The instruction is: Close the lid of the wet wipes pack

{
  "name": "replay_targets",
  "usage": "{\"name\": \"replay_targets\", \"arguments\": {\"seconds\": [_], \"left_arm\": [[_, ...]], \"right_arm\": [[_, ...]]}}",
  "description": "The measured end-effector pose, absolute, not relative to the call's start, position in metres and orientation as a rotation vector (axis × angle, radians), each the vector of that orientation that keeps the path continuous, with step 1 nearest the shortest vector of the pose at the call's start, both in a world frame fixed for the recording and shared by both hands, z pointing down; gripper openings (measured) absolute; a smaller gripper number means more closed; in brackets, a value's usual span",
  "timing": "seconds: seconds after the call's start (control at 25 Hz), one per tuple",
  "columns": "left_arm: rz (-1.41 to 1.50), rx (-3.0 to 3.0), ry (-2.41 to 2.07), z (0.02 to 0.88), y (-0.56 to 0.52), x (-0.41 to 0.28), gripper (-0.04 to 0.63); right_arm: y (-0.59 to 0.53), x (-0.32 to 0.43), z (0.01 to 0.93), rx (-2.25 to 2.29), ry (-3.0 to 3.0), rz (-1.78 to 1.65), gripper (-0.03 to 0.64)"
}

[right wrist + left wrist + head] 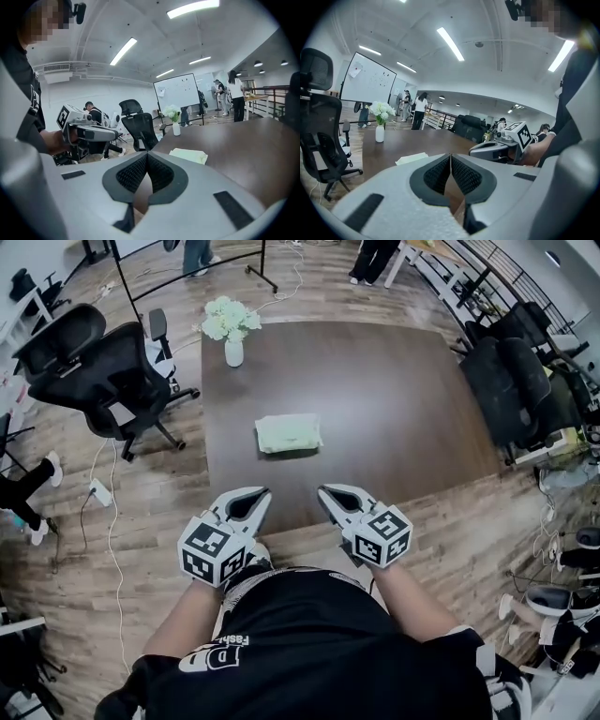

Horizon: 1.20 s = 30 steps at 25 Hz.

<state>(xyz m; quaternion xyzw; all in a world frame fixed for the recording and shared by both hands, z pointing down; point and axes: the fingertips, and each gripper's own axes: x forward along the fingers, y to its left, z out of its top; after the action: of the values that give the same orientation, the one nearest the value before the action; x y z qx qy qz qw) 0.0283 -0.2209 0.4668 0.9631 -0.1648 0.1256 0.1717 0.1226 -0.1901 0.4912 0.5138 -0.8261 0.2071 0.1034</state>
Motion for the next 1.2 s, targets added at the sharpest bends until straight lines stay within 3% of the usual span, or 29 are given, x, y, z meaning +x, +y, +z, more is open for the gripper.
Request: {"name": "replay_targets", "arguments": {"seconds": [1.2], "left_arm": [[0.370,2.706,-0.659,0.464,-0.100,0.068,0.025]], "right_arm": [[-0.067,0.158,0.483,1.429,-2.540,0.544,0.005]]}}
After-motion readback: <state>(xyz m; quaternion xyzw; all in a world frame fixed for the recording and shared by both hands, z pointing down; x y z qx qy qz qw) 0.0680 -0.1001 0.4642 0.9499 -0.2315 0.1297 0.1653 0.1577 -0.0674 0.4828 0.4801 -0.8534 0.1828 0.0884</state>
